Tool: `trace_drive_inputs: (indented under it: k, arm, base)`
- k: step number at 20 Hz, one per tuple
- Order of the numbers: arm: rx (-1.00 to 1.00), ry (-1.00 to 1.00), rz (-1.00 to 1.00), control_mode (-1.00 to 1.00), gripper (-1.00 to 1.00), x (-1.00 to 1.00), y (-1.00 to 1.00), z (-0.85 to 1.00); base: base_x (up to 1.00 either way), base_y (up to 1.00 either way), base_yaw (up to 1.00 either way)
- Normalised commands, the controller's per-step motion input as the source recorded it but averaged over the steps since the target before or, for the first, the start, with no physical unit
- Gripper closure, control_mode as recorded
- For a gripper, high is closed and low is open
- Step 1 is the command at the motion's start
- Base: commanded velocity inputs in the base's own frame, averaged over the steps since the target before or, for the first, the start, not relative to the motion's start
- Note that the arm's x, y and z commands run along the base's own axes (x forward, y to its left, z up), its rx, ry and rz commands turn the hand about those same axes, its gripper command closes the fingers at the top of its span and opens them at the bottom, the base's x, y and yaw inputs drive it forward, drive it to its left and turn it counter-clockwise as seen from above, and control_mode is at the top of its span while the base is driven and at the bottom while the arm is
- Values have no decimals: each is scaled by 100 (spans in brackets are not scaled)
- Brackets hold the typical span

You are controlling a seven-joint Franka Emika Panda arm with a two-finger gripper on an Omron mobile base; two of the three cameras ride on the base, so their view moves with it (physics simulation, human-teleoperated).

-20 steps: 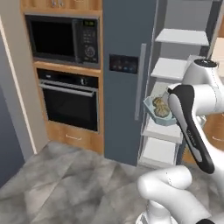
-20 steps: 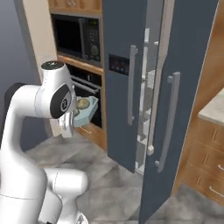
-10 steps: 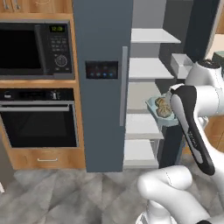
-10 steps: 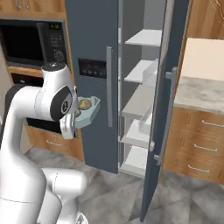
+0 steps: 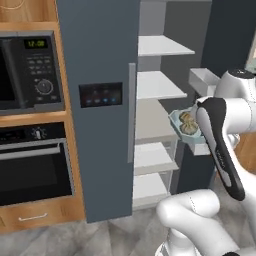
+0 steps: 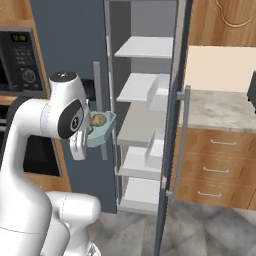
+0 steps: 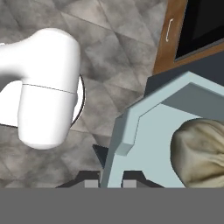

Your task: Place two dumplings into each of the tupperware containers and then place the containers in the fridge.

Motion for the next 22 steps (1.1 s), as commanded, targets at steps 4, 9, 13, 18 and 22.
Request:
trace_drive_inputs:
  k: [4,9,13,18,22]
  arm:
    - [0,0,0,100,100,0,0,0]
    - [0,0,0,100,100,0,0,0]
    - [0,0,0,100,100,0,0,0]
    - [0,0,0,100,100,0,0,0]
    - [0,0,0,100,100,0,0,0]
  base:
    - [58,0,-15]
    - [72,11,0]
    - [72,-3,0]
    - [37,-25,1]
    - [37,-17,2]
